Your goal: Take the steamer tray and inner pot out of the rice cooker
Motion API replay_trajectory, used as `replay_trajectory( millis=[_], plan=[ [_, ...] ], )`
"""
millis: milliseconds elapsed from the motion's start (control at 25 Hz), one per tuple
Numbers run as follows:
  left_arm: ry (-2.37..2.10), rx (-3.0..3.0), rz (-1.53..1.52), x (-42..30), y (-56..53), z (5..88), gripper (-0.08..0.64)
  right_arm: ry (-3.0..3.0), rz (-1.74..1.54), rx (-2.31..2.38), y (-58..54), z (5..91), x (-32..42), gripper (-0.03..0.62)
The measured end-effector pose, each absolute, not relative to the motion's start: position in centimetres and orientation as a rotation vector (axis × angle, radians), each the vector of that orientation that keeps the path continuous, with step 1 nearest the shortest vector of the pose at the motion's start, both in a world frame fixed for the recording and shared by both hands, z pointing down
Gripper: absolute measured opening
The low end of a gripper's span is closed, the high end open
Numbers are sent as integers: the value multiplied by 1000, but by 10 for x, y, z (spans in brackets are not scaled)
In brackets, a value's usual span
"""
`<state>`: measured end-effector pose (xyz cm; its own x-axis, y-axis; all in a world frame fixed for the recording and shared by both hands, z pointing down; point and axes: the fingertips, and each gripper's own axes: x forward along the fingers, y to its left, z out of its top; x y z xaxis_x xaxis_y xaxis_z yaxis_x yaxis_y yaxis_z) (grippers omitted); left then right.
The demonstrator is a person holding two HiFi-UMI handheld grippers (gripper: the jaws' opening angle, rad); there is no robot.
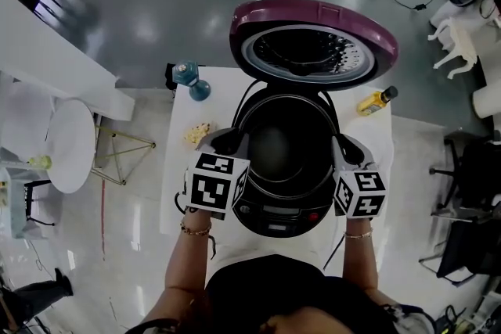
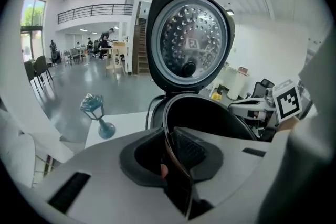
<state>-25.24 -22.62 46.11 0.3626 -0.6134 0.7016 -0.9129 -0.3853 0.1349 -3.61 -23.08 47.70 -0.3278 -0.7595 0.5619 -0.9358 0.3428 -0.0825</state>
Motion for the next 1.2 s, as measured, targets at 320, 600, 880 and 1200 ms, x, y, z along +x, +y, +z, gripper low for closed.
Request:
replay_trajectory(
  millis=[320,600,880,1200],
  plan=[
    [-1278,2112,700,-254,-224,465,52,-2220,338,1224,-242,470,-54,49],
    [-1271,2126,668,-252,-227,463,49,-2305,267,1175,-258,450,-72,49],
    [-1279,2129,660,-253,-231,464,49,-2019,34,950,-270,494,-73,193],
    [-1274,2088,657,-255,-225,472,44,-2154,172,1122,-274,470,-71,60]
  ],
)
